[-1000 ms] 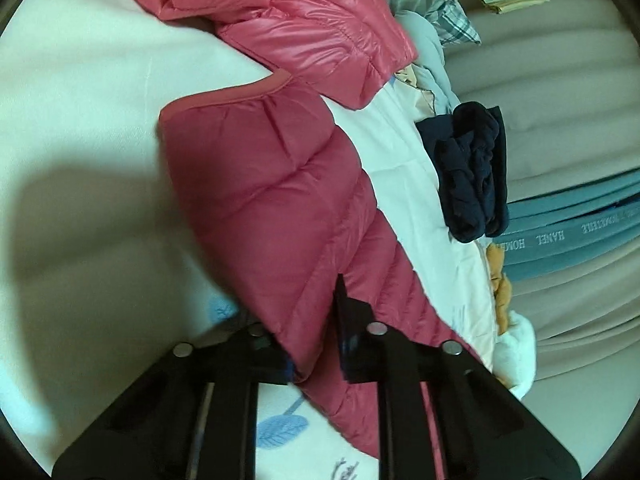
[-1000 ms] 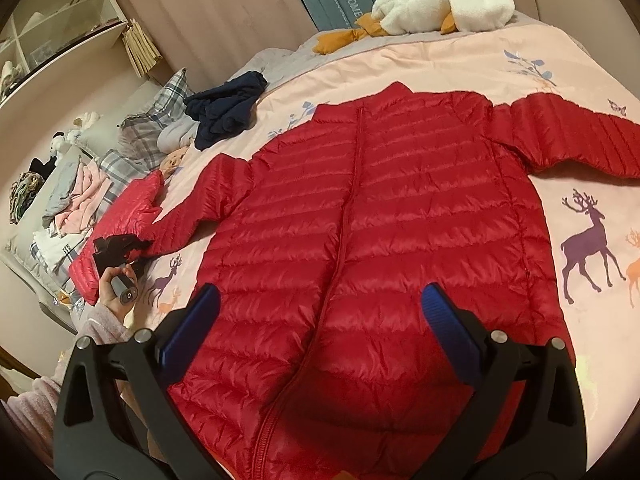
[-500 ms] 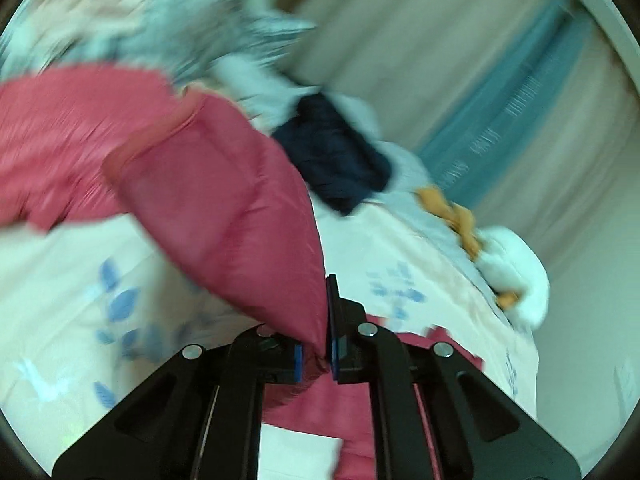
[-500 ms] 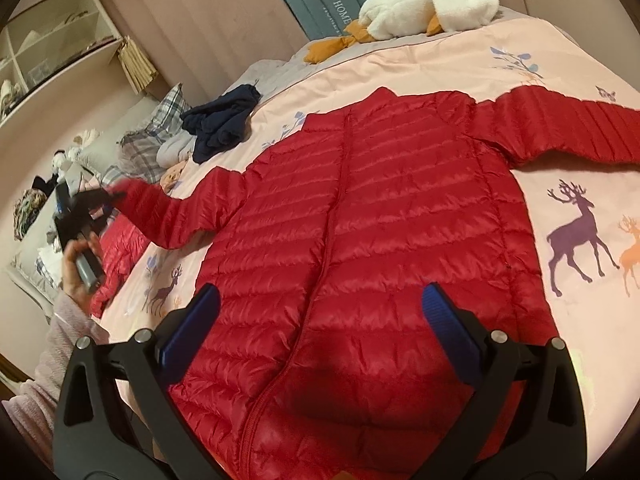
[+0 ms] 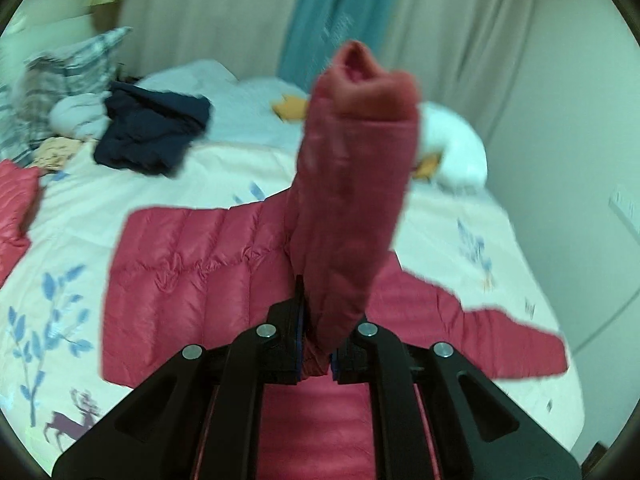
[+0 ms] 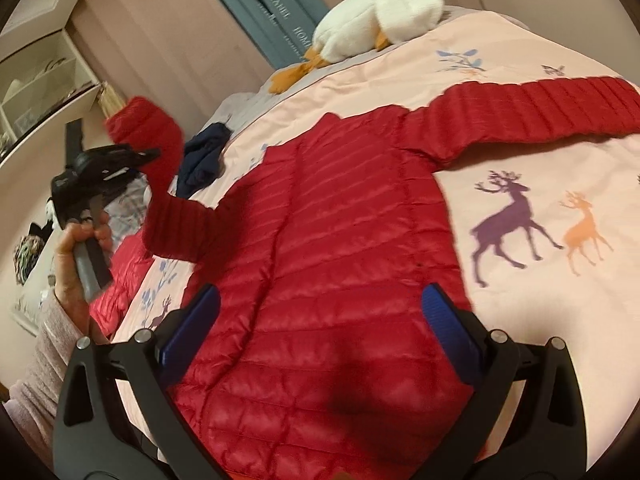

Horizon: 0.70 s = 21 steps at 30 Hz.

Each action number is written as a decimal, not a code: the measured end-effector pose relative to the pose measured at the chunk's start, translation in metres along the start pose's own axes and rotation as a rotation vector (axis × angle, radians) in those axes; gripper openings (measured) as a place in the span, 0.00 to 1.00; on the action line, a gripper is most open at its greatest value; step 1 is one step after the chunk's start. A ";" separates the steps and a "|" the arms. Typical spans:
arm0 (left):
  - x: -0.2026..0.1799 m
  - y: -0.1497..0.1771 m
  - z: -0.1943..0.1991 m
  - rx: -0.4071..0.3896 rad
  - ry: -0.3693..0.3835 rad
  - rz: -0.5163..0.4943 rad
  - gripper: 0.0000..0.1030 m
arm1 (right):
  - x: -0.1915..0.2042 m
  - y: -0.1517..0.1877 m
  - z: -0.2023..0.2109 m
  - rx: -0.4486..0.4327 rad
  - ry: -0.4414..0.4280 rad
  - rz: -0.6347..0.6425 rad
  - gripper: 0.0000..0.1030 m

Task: Fold large clothes
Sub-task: 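Lift the sleeve with the left tool and lay it across the jacket body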

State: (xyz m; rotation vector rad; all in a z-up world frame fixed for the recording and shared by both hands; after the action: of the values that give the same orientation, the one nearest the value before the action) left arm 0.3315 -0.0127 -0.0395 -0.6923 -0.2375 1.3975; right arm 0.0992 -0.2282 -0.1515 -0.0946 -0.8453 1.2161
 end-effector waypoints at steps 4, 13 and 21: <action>-0.032 0.019 -0.037 0.068 -0.039 -0.068 0.09 | -0.016 -0.001 0.004 -0.003 0.004 -0.036 0.98; -0.059 0.067 -0.116 0.266 -0.102 -0.128 0.11 | -0.032 0.001 0.007 -0.003 -0.009 -0.071 0.98; -0.070 0.082 -0.106 0.322 0.004 -0.114 0.69 | -0.041 0.004 0.012 0.001 -0.009 -0.099 0.98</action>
State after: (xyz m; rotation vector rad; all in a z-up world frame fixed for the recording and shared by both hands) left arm 0.3085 -0.1107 -0.1523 -0.4085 -0.0453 1.2880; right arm 0.0851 -0.2662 -0.1665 -0.0454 -0.8477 1.1249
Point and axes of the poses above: each gripper's, at about its wrist camera, not at the fingertips, and z roughly against the way its jaws point, x to its left, y to its underside, the point moved 8 cm from there along -z, roughly the way its jaws point, and after that the axes turned 14 degrees about x, right-handed, at the moved point
